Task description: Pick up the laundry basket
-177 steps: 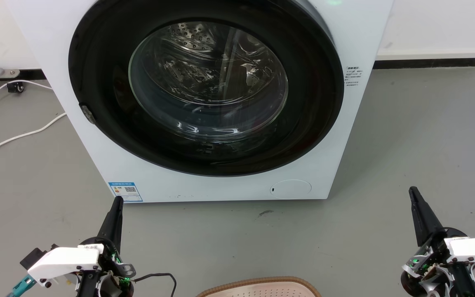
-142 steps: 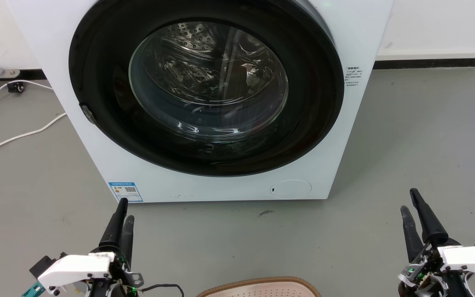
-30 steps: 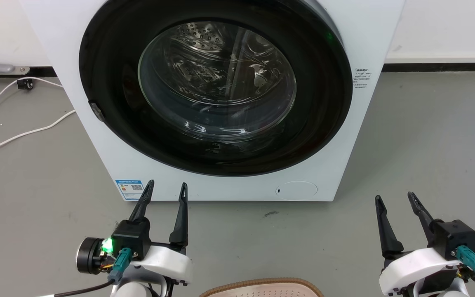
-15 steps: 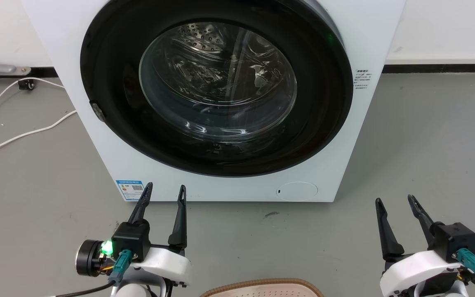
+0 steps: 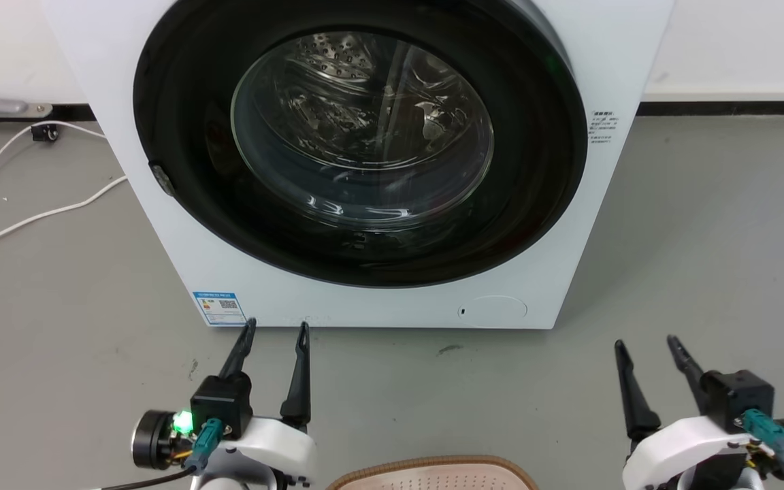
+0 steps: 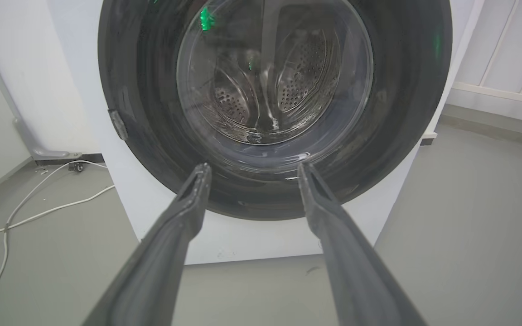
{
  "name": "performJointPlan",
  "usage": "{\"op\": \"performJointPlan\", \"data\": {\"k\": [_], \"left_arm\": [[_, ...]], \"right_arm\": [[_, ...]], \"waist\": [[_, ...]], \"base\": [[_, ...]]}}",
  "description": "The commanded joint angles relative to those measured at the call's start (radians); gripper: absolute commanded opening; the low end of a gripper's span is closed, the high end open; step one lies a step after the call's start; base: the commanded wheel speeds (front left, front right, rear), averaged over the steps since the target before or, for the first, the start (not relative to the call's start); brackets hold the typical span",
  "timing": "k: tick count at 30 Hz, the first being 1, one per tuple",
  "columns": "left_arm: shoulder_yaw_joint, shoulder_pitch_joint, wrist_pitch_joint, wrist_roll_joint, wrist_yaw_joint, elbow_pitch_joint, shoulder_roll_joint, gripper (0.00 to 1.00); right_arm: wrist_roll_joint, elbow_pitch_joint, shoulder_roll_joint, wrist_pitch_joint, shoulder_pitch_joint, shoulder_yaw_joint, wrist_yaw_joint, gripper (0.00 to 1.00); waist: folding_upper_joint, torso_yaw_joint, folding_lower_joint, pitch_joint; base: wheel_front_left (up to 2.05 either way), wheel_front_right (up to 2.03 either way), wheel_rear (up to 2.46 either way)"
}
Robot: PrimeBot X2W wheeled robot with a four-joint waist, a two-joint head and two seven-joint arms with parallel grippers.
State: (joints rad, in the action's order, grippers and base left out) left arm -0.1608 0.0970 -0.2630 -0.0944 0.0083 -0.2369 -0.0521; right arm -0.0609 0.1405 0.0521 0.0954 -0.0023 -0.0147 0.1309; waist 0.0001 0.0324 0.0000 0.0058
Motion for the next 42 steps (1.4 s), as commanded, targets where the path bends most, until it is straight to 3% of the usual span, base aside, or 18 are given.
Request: {"op": "performJointPlan", "data": {"k": [1,9,20,31,42], "left_arm": [[-0.004,-0.013,-0.002,-0.008,0.0,-0.023,0.001,1.0],[-0.015,-0.005,-0.003,-0.055,0.008,-0.175,0.001,1.0],[-0.079,0.053,-0.003,-0.161,0.008,-0.421,0.001,1.0],[-0.151,0.164,0.002,-0.307,0.002,-0.679,0.001,1.0],[-0.247,0.255,0.026,-0.477,0.009,-0.834,0.002,1.0]], "right_arm": [[0.01,0.015,-0.003,-0.014,0.004,0.008,0.0,1.0],[0.014,0.114,-0.003,-0.03,-0.016,0.035,0.0,1.0],[0.0,0.364,-0.003,-0.014,-0.091,0.072,0.0,1.0],[-0.038,0.632,0.022,-0.043,-0.243,0.13,0.0,1.0],[-0.088,0.858,0.041,-0.079,-0.376,0.215,0.0,1.0]], "waist": [[-0.0001,0.0,0.0,0.011],[-0.0001,0.004,0.0,0.092],[-0.0001,0.01,0.0,0.228],[-0.0001,0.009,0.0,0.361],[-0.0001,0.017,0.0,0.486]], "base": [[0.0,0.0,0.0],[0.0,0.0,0.0],[0.0,0.0,0.0],[0.0,0.0,0.0],[0.0,0.0,0.0]]}}
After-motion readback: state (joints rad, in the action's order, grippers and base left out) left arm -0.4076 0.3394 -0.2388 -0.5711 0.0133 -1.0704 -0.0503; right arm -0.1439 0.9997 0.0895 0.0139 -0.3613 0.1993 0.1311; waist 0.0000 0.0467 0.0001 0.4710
